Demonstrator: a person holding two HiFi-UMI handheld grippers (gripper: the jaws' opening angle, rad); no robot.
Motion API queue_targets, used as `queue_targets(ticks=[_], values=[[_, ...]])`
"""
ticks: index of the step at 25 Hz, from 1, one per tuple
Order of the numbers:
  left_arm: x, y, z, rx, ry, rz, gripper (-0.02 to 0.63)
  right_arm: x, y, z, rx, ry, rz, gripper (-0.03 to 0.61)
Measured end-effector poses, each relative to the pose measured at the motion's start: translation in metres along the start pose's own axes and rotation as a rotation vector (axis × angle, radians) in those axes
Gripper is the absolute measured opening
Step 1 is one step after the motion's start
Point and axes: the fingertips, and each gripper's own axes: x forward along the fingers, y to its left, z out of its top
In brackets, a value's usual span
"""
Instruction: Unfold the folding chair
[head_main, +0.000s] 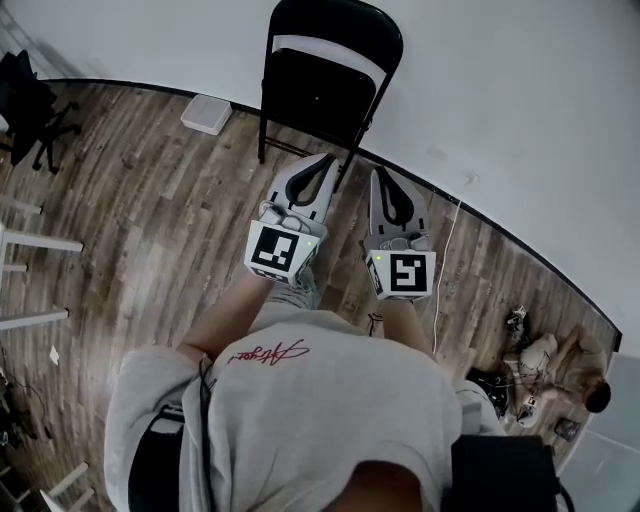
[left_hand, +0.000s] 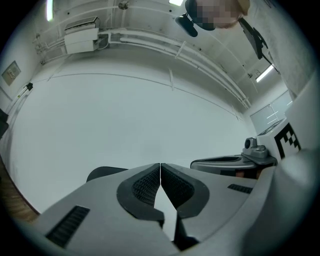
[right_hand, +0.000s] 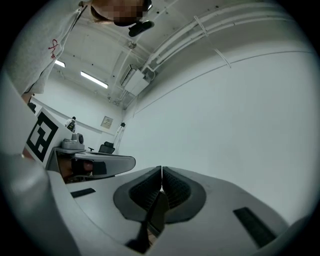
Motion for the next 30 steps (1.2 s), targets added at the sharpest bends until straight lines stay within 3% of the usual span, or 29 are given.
queue_targets(ticks=[9, 12, 15, 20, 21, 22, 23, 25, 30], values=[[0.121, 0.076, -0.011, 0.003, 0.031, -0.082, 0.017, 0.120, -0.075, 0.000, -0.026, -0.009, -0.092, 0.017], [0.145, 0.084, -0.032, 0.004, 0.099, -0.105, 0.018, 0.136, -0.090, -0.013, -0.015, 0.015, -0.089, 0.017], [0.176, 0.101, -0.067, 0.022, 0.224, -0.142, 0.018, 0.157, -0.106, -0.038, -0.018, 0.064, -0.073, 0.017], [0.226, 0.138, -0.134, 0.158, 0.416, -0.261, 0.029, 0.184, -0.146, -0.104, -0.039, 0.201, -0.060, 0.018], [0.236, 0.146, -0.152, 0.180, 0.475, -0.304, 0.112, 0.191, -0.156, -0.118, -0.059, 0.232, -0.072, 0.020], [0.246, 0.155, -0.171, 0.211, 0.543, -0.350, 0.273, 0.197, -0.166, -0.133, -0.083, 0.268, -0.086, 0.028], [0.255, 0.164, -0.190, 0.259, 0.614, -0.399, 0.301, 0.205, -0.176, -0.150, -0.092, 0.306, -0.099, 0.056], [0.274, 0.181, -0.226, 0.397, 0.726, -0.485, 0.318, 0.223, -0.196, -0.184, -0.047, 0.369, -0.125, 0.141], [0.324, 0.213, -0.305, 0.703, 0.932, -0.647, 0.318, 0.270, -0.240, -0.270, 0.060, 0.503, -0.140, 0.181]])
